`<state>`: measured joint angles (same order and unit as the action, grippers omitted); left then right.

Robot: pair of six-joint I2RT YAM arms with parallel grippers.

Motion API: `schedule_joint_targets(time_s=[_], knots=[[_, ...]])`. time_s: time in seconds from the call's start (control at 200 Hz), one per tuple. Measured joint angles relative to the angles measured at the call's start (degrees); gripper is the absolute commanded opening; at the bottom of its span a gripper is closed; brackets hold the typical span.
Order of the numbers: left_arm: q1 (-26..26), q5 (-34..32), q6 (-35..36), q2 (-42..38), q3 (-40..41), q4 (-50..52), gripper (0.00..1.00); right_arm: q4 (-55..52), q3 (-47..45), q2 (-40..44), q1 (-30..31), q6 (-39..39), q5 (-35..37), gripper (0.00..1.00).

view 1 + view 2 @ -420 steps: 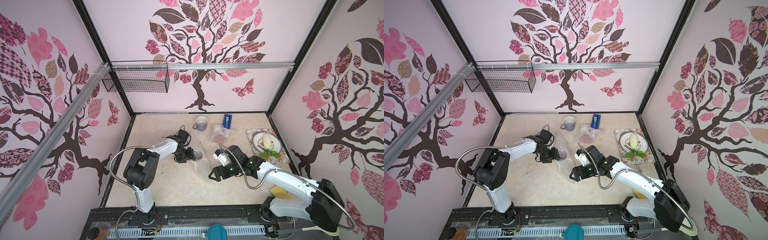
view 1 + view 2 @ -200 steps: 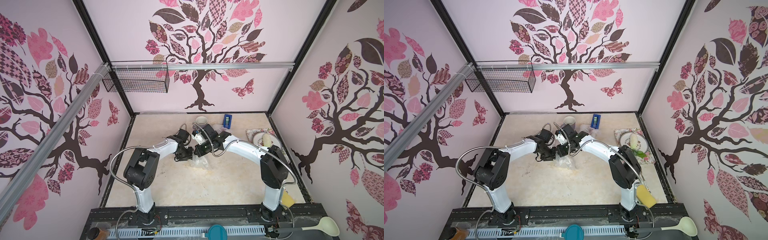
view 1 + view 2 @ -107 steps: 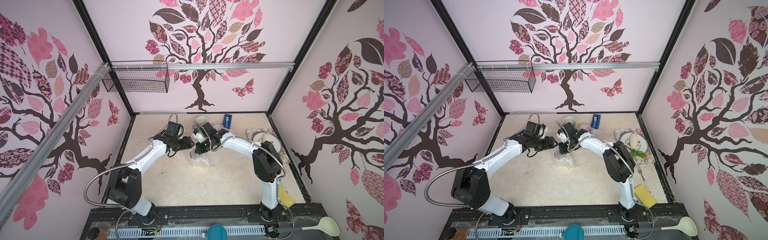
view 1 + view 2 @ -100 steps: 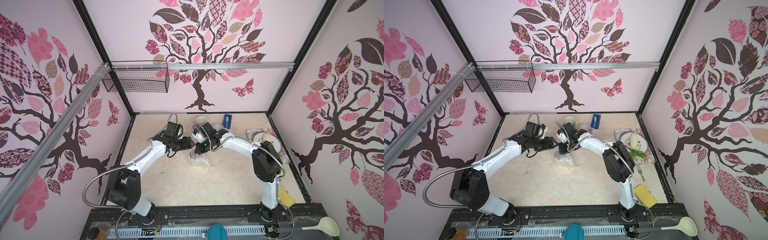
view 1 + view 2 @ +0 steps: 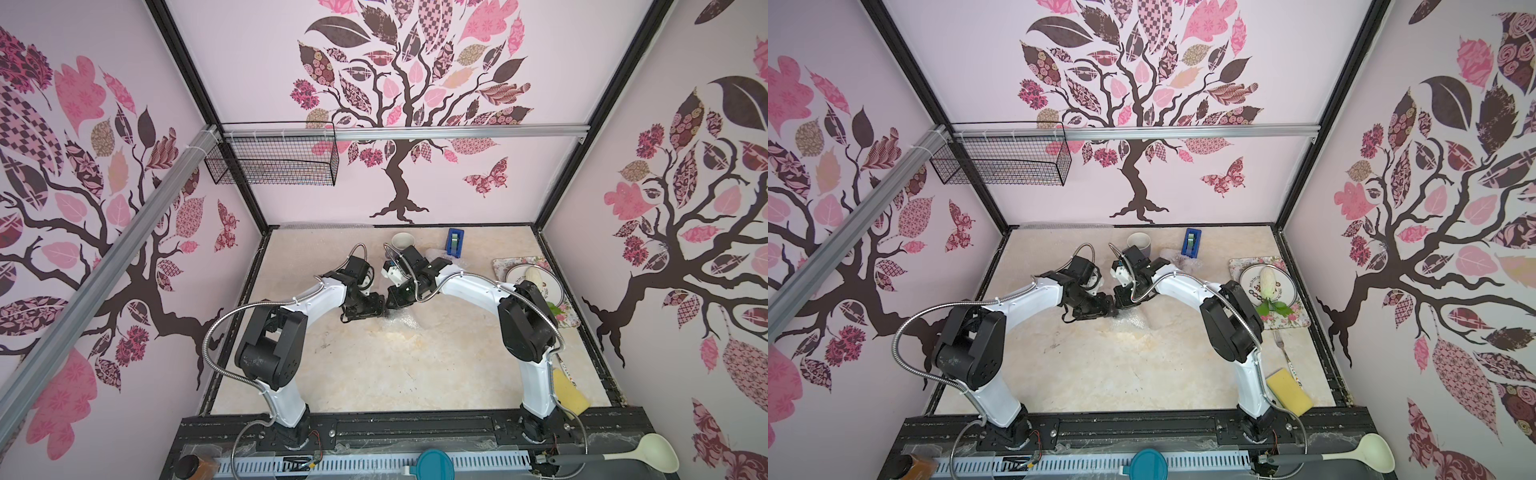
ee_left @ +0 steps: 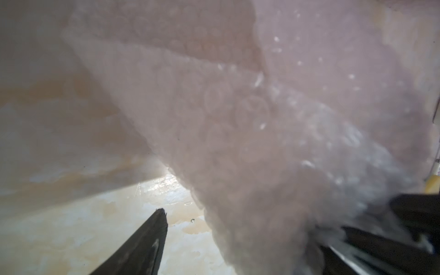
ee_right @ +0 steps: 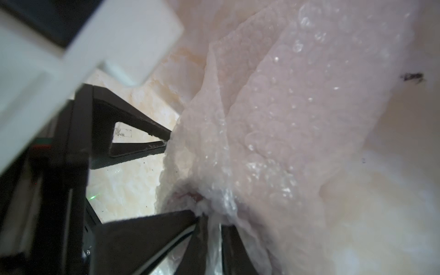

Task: Wrap mugs in bubble wrap
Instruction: Wrap the mug in bubble wrap.

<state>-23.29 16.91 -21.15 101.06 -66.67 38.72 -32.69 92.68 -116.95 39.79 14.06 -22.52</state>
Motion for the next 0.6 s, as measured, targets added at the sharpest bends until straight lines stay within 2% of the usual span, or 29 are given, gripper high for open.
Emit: schedule_joint_targets(time_s=[0.16, 0.305, 0.33, 0.485, 0.6], knots=[[0.6, -2.0, -1.4, 1.0, -2.0, -0.7, 0.78, -2.5, 1.1, 1.7, -2.4, 5.3, -1.2, 0.79], [0.3, -1.8, -2.8, 1.2, -2.6, -1.5, 0.77, -4.2, -2.9, 9.9, -6.4, 14.4, 2.4, 0.93], [0.2, -1.6, -2.9, 1.4, -2.6, -1.5, 0.77, -4.6, -3.7, 11.6, -7.0, 15.9, 2.9, 0.99], [0.1, 0.0, -4.1, 2.9, -2.6, -2.0, 0.77, -4.8, -10.9, 22.7, -9.3, 24.9, 4.5, 1.00], [0.1, 1.0, -4.5, 4.0, -2.6, -2.4, 0.77, -2.0, -17.0, 25.7, -8.0, 28.9, 3.0, 1.00]])
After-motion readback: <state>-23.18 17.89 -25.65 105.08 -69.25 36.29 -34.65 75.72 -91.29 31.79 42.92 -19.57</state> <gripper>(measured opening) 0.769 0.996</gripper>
